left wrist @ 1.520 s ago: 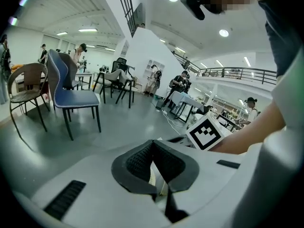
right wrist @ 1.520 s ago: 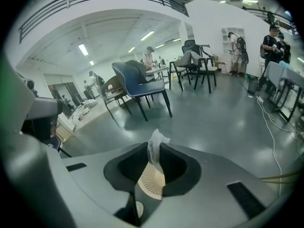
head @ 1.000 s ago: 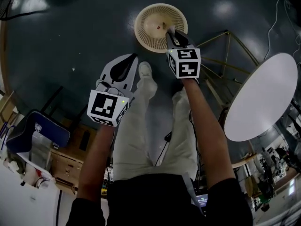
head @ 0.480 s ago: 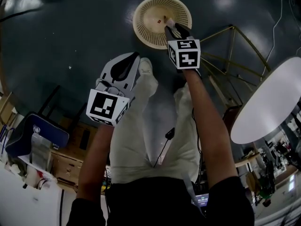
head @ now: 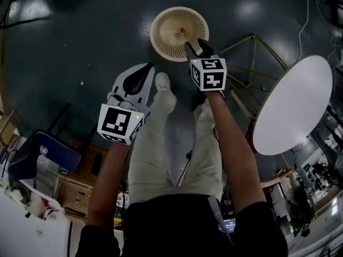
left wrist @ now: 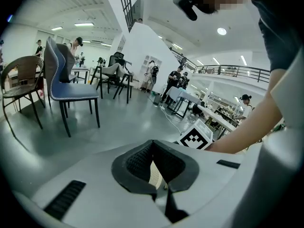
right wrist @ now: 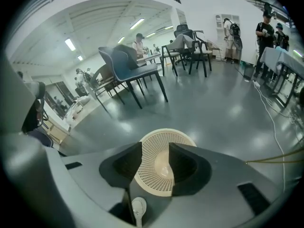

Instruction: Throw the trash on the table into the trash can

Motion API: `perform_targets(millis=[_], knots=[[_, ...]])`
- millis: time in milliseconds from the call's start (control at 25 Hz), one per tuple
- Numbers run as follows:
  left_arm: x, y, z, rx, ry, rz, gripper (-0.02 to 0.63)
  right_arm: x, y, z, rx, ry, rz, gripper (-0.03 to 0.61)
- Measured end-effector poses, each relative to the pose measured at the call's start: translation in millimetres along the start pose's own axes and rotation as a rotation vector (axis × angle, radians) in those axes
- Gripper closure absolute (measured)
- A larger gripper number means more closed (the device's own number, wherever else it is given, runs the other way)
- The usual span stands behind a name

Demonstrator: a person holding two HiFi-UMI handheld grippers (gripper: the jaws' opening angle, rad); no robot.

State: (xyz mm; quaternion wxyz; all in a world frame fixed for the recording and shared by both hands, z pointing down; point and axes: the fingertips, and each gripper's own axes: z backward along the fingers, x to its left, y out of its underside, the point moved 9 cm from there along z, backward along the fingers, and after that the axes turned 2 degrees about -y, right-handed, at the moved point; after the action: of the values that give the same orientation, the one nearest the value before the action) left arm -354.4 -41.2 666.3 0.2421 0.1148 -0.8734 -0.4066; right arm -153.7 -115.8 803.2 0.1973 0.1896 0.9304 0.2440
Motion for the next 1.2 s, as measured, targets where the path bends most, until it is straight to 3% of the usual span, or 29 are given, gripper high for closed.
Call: perform_targets(millis=[400,880,1040,1200], knots=[[-34,-75,50,-0.027,0.005,-0.022,0.598,42,-53,100,-0.027,-0.028,0.032,0.419],[-78,-182,102,-0.107,0.017,-0.081,0.598,89,-152,255,-0.222,-0.138,0.079,0.544],[-84,-217,116,-0.148,0.000,-0.145,0.598,104,-184,301,-0.308,-0.144,0.128,0.558],[-95,-246,139,-0.174,0.004,-0.159,0.598,119,-208,351,-0.392,-0.133,0.145,0.560]])
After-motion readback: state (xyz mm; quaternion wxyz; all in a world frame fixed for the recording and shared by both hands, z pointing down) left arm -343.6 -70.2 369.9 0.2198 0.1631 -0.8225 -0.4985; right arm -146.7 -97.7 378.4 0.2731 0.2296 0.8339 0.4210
